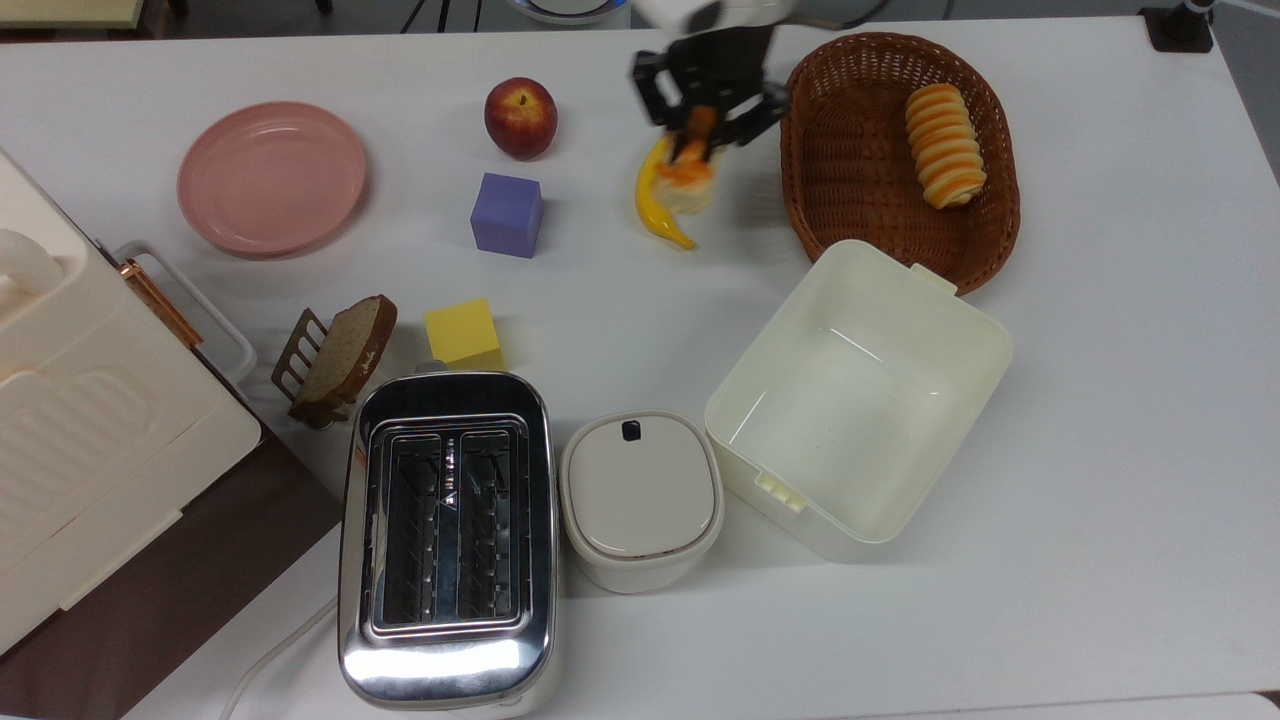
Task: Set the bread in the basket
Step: 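Lift the bread piece and carry it over the wicker basket, then lower the bread piece into the basket beside the striped roll and release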
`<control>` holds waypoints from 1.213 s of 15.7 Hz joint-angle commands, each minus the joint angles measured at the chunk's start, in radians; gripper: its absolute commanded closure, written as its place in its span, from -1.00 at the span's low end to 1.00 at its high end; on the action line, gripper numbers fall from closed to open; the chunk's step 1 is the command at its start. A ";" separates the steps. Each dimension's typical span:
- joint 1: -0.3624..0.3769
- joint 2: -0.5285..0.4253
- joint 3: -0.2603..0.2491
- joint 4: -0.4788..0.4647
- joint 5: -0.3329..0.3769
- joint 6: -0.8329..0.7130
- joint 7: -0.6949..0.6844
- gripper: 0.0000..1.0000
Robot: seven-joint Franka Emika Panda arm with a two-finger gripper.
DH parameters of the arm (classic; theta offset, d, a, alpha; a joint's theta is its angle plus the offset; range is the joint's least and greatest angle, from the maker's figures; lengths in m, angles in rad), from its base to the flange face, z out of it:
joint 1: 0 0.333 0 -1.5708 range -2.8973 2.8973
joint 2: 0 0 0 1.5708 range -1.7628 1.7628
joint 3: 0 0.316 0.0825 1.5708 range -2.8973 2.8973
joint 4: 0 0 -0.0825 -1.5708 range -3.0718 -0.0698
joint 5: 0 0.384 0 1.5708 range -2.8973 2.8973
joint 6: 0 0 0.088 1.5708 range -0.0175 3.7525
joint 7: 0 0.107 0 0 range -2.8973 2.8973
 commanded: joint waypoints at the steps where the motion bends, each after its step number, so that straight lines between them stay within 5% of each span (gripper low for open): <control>1: 0.010 -0.006 0.098 -0.010 -0.022 -0.049 0.072 0.50; 5: 0.055 0.005 0.132 0.002 -0.024 -0.048 0.103 0.50; 10: 0.165 0.092 0.101 0.070 -0.042 -0.045 0.178 0.50; 18: 0.195 0.127 0.104 0.081 -0.081 -0.026 0.211 0.50; 19: 0.195 0.127 0.105 0.081 -0.081 -0.026 0.211 0.29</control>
